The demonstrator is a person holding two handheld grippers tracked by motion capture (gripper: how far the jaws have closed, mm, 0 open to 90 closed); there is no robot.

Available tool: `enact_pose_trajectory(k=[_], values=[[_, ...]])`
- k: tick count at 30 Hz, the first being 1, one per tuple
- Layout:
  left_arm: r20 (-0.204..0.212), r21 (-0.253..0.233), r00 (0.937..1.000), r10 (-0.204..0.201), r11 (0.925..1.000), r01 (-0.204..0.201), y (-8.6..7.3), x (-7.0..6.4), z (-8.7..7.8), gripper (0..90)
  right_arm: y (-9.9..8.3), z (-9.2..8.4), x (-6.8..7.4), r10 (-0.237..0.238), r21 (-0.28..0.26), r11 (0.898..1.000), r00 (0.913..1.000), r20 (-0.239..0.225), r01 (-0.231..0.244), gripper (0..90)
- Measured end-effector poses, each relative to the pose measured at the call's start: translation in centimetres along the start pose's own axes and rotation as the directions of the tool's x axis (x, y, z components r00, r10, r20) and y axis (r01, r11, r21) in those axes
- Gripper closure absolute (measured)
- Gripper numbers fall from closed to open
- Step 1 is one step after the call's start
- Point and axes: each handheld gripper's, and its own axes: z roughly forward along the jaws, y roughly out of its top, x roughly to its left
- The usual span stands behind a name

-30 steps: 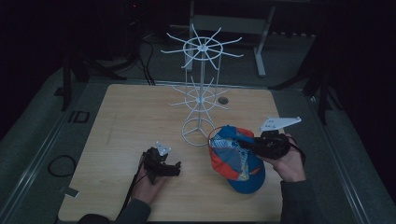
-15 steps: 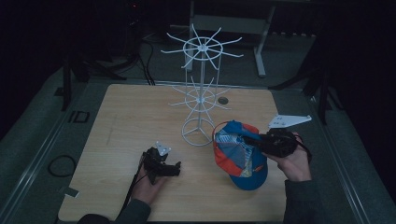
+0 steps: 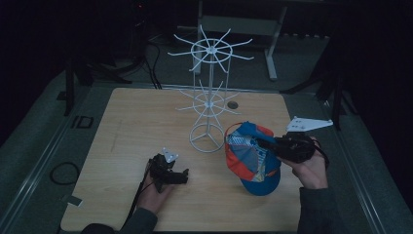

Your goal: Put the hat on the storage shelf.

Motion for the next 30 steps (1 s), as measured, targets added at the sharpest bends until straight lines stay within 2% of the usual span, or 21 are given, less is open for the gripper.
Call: enact_pose_trajectory(k=[30], values=[[0.000, 0.000, 1.0000, 0.000, 1.0000, 0.000, 0.0, 0.0, 0.0, 2.6, 2.0, -1.3, 0.3, -0.016, -0.058, 0.998, 0.9998, 0.011, 0.017, 84.3]])
